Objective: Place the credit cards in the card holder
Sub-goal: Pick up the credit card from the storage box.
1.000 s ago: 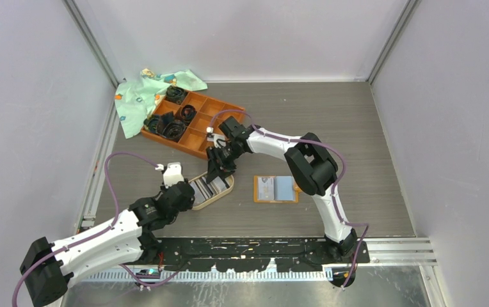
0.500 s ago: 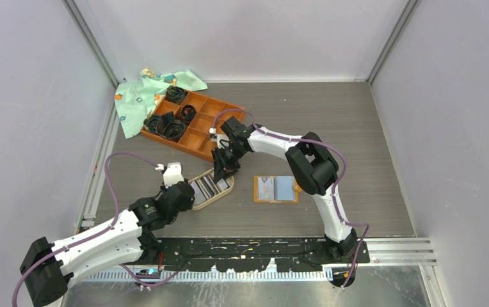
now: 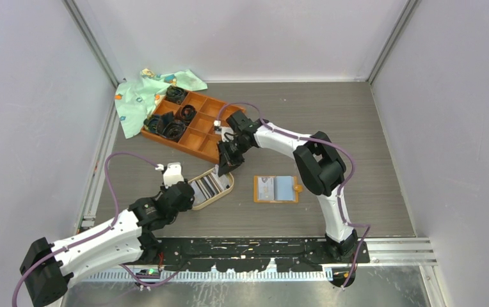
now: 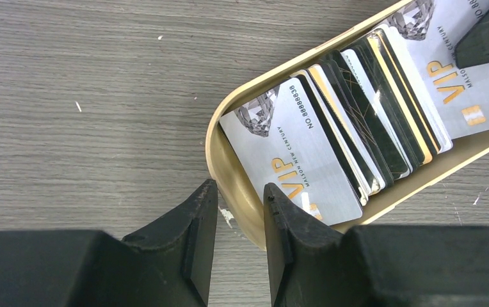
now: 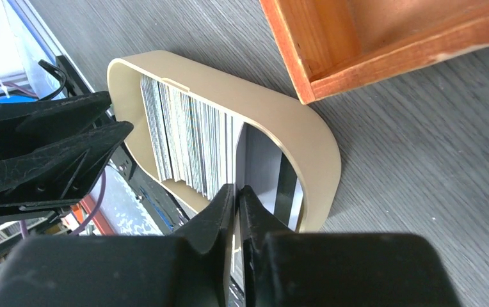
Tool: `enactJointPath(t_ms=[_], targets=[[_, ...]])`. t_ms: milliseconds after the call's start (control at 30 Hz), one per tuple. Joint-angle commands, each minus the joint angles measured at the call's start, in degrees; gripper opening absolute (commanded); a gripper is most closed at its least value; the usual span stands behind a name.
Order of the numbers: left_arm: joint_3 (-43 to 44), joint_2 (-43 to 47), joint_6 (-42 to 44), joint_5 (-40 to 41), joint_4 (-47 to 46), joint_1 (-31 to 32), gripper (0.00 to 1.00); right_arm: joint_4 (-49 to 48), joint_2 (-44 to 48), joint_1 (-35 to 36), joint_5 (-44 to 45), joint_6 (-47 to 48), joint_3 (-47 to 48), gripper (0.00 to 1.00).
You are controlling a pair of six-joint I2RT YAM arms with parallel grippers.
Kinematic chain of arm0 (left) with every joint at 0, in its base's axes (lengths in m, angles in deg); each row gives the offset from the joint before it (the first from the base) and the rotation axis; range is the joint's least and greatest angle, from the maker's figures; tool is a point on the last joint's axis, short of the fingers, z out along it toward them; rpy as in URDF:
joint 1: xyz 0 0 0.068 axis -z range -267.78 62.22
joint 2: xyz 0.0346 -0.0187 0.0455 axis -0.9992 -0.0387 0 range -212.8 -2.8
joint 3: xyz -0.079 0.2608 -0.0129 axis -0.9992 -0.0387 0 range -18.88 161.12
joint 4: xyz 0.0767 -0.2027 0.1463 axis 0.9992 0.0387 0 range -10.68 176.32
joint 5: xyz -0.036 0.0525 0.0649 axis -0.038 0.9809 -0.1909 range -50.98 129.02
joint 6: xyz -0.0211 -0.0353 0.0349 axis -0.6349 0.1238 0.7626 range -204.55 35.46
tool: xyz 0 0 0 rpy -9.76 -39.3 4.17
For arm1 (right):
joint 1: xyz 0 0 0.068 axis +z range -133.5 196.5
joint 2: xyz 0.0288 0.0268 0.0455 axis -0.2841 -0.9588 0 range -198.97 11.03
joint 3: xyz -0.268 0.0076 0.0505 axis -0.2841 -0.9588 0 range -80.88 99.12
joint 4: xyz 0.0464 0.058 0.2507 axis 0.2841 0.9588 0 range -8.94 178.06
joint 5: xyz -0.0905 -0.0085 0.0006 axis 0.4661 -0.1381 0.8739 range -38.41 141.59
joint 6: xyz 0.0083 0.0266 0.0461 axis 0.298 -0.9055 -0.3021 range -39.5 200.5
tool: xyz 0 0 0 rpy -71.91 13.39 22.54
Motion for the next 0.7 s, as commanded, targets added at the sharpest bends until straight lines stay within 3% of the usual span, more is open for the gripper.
enactJointPath(t_ms=[0,200,500,667], targets=[[2.1,0.8,0.1,-2.8,-2.8,0.1,0.33,1.2,4.4,-0.2,1.4,2.6,0.4,0.1],[1.9,4.1,0.4,-5.4,-3.5,0.2,0.34,3.0,6.6,-0.9,2.1,6.4,0.5,0.02],[-1.2,16.0,1.5,-11.6,-8.3,0.1,0.37,4.6,10.8,-3.3,-3.3,11.7,-0.1,0.01],[-4.9,21.7,1.8,-17.0,-16.6,0.1,0.49,4.7,13.2,-6.0,-13.1,14.8,-2.5,0.01]])
